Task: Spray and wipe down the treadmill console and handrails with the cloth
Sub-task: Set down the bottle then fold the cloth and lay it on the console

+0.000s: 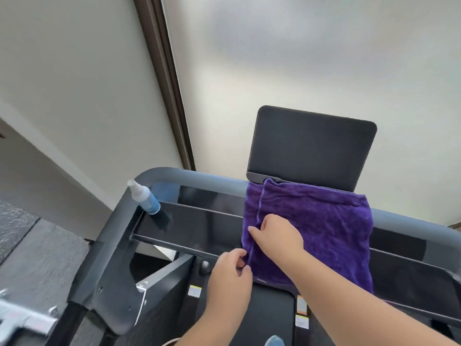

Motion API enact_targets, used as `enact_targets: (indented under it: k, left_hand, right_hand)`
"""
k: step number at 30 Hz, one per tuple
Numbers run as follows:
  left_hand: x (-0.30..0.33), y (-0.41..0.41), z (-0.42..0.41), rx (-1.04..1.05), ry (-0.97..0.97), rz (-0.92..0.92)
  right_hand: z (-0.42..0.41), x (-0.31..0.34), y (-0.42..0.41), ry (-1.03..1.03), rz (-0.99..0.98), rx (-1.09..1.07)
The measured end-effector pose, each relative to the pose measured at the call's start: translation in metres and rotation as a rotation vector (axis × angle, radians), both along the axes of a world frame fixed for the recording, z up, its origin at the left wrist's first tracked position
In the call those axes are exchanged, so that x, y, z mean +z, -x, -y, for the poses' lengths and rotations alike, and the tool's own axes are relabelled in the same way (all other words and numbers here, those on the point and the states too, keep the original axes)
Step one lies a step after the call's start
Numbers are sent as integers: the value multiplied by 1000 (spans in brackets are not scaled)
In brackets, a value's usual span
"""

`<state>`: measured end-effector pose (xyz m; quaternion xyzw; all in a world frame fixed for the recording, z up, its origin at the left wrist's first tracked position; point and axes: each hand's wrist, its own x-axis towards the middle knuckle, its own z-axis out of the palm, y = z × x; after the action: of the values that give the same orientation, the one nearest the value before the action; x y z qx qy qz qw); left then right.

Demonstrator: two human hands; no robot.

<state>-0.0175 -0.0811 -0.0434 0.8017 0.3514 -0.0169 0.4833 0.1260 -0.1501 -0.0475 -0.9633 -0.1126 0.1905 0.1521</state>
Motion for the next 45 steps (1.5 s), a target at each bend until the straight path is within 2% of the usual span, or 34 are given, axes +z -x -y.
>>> enact_targets:
  k: [3,7,11,15,19,29,34,37,40,45]
  left_hand:
    - [-3,-3,15,27,-66,36]
    - [-4,-11,32,171,-90,5]
    - [-6,-14,50,268,-120,-46]
    - [-12,-11,63,302,-173,2]
    - [-13,-9,70,349,-179,41]
    - [-12,-8,77,424,-302,106]
    - [-6,-4,93,407,-365,207]
    - [-6,2,97,375,-412,188]
    - [-8,6,97,380,-322,162]
    - [-8,18,101,408,-56,134]
  right_hand:
    - [2,5,-10,7,41,90]
    - [20,21,-41,-168,201,271]
    - [25,38,-79,19,224,566]
    - [19,51,-105,113,289,707]
    - [10,63,-120,218,250,824]
    - [-3,68,-134,369,311,974]
    - [-4,87,-137,276,328,1010]
    - [2,101,-143,235,299,1026]
    - [12,107,-150,188,258,1065]
    - [23,113,-156,119,223,1124]
